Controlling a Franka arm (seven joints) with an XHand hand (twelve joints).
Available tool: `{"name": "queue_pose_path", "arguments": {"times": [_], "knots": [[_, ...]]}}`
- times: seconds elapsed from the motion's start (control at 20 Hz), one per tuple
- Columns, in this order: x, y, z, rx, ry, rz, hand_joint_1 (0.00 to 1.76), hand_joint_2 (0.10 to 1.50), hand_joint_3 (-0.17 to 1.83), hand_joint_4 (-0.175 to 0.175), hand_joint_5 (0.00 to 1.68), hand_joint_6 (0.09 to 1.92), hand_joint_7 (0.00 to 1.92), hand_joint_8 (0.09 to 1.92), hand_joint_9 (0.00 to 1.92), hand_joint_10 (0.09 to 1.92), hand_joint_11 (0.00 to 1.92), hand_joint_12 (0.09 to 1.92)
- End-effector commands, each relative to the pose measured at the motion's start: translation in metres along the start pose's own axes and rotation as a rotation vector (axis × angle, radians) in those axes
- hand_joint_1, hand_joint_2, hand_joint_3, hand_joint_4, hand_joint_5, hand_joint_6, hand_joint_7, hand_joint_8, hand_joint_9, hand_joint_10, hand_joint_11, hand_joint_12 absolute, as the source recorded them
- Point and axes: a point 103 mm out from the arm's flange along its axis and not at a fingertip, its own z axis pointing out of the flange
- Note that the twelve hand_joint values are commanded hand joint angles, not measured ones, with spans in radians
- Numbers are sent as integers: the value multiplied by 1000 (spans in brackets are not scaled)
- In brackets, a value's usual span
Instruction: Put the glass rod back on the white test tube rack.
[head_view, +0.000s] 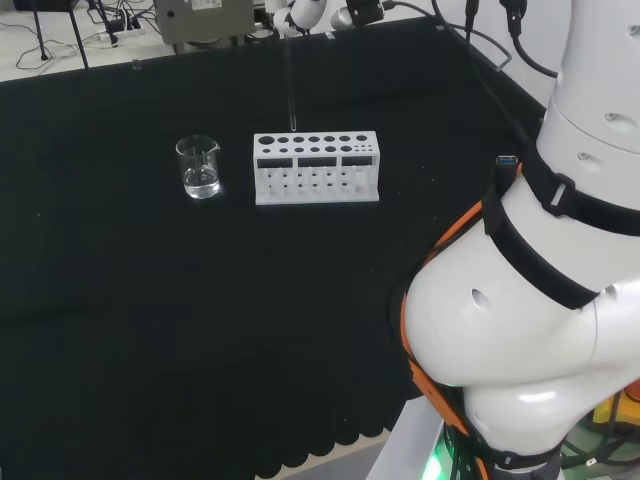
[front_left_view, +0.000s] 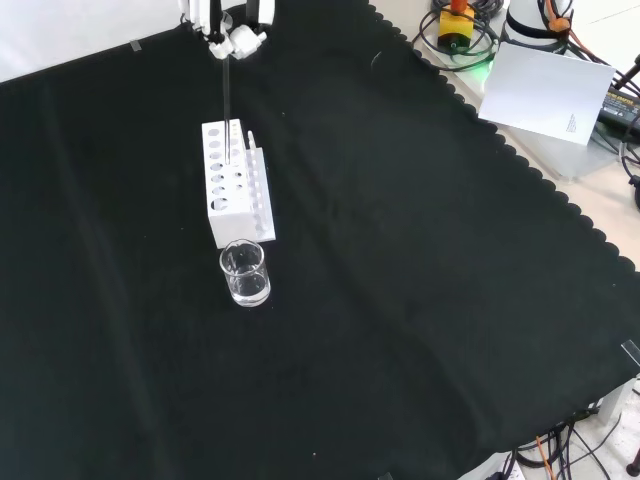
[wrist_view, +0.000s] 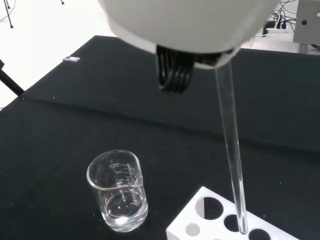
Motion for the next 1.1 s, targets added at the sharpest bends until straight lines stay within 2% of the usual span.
{"name": "queue_pose_path", "arguments": {"times": [0.05, 0.35, 0.95, 1.1], "knots": [[43, 30, 16, 16, 28, -122, 1331, 492, 972, -175, 1302, 519, 1309, 1035, 1768, 646, 1508, 983], [44, 32, 16, 21, 21, -93, 1331, 492, 973, -175, 1302, 519, 1309, 1034, 1768, 646, 1508, 984], [43, 33, 14, 19, 11, -88, 1331, 491, 974, -175, 1302, 521, 1310, 1035, 1768, 646, 1508, 984], [35, 29, 14, 16, 16, -87, 1331, 491, 975, -175, 1302, 521, 1310, 1035, 1768, 646, 1508, 984]]}}
